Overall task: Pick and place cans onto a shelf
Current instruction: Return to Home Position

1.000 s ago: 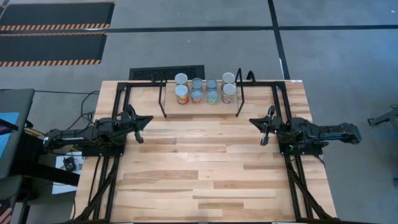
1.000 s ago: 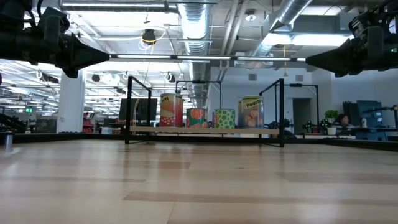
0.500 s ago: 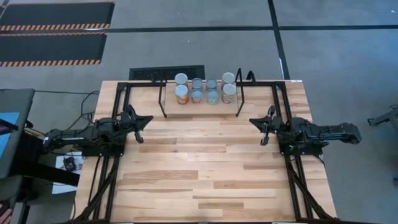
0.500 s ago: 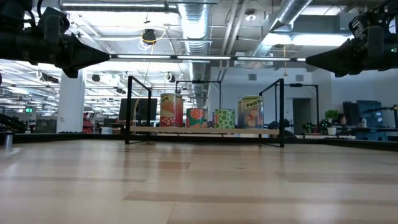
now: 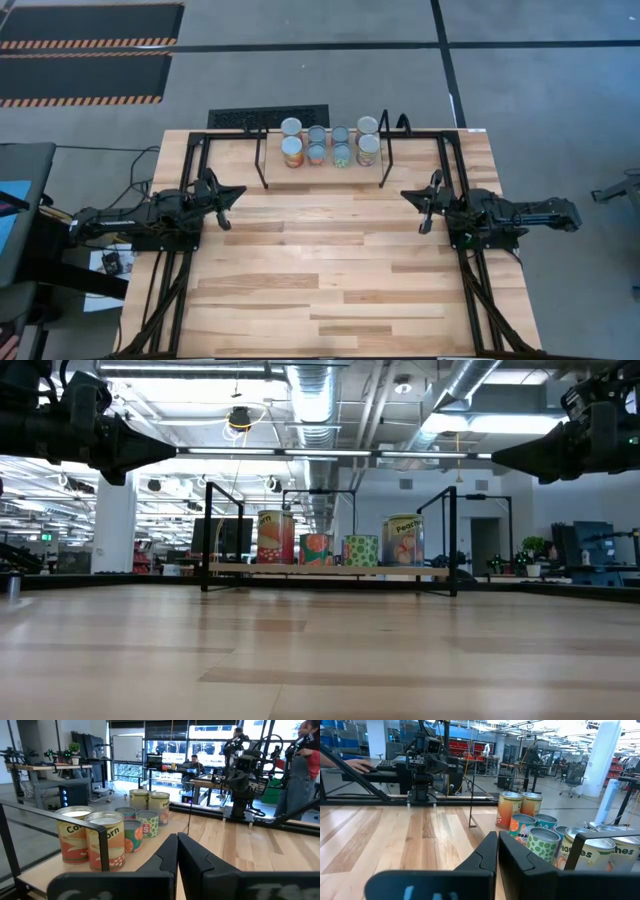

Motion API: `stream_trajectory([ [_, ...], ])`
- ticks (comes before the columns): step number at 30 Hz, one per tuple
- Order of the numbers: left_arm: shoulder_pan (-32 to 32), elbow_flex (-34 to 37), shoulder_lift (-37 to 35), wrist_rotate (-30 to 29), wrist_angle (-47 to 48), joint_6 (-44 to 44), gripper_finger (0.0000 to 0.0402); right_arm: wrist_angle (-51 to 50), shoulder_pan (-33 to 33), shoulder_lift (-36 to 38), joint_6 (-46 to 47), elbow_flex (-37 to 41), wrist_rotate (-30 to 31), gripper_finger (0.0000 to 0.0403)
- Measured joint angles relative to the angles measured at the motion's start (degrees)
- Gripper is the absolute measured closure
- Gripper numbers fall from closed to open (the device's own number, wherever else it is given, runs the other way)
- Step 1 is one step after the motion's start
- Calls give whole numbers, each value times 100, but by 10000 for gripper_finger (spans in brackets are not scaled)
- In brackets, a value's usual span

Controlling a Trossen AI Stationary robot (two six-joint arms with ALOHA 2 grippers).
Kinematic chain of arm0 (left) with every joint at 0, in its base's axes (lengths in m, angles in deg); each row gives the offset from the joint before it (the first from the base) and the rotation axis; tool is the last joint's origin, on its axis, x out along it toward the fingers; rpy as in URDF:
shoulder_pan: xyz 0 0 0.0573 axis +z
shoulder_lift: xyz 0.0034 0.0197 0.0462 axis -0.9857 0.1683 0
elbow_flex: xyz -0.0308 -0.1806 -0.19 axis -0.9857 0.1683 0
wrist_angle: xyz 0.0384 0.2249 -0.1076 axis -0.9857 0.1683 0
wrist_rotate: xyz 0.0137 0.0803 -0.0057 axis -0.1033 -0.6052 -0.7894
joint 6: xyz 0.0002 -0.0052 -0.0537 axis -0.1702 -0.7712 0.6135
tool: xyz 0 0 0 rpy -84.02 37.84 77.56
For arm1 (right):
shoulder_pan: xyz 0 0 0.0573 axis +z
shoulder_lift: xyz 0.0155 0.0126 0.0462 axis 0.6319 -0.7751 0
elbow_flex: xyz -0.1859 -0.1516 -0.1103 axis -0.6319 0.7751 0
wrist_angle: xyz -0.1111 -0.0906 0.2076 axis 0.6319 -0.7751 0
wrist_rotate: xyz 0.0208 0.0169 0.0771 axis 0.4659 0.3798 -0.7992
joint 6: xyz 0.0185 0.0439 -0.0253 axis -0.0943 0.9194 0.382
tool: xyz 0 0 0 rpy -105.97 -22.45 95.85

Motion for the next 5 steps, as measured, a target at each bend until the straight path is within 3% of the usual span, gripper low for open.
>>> stream_trajectory([
  [5,2,0,2,1,0,0,401,-2,-1,0,0,0,1,364],
])
